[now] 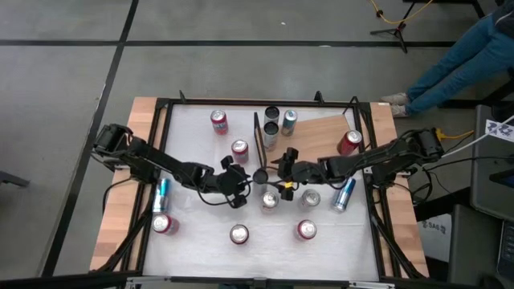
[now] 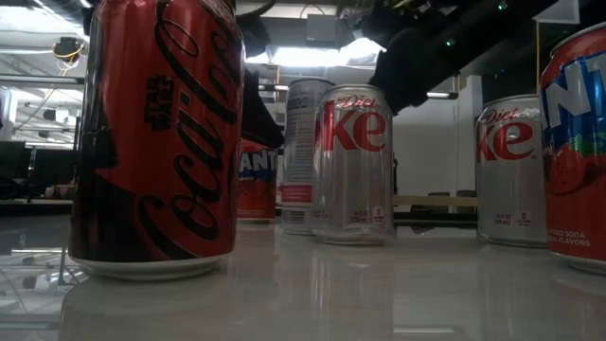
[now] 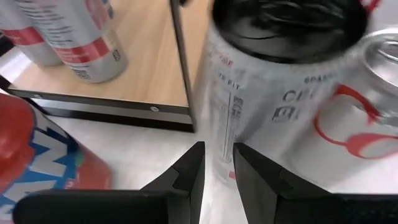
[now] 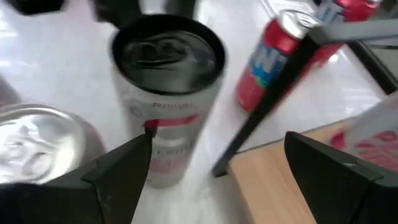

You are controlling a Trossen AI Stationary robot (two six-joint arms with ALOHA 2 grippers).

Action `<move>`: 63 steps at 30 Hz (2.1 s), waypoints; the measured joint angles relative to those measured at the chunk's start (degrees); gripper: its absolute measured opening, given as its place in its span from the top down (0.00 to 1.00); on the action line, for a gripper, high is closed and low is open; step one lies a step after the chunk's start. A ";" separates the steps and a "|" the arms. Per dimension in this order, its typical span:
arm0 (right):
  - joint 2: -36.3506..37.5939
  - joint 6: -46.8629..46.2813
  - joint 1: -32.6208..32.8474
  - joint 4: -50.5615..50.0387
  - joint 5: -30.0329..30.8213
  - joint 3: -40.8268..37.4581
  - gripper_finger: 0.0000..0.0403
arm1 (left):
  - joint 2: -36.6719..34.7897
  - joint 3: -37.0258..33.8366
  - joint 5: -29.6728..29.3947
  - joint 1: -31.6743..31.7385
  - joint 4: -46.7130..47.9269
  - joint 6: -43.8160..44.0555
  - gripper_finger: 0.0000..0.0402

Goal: Place canned beverage on shelf
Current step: Put the white black soda can on the shelf aligned with the other white black soda cans

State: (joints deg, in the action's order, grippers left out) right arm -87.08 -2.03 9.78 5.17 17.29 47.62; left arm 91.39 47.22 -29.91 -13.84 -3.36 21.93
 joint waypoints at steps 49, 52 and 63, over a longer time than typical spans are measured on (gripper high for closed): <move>-0.21 2.52 -0.09 1.41 1.21 -0.02 0.11 | -0.08 0.00 -0.74 -2.15 0.38 -2.56 0.79; -0.20 2.48 -0.07 1.75 -1.94 -0.04 0.11 | -0.09 0.00 -2.08 -2.10 0.91 -3.28 0.79; -0.30 2.35 0.00 2.65 -6.44 -0.02 0.11 | -0.09 0.00 -5.53 -1.75 3.01 -3.55 0.79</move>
State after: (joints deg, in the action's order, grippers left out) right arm -87.37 0.32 9.78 7.82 10.85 47.59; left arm 91.31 47.22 -35.44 -15.59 -0.35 18.38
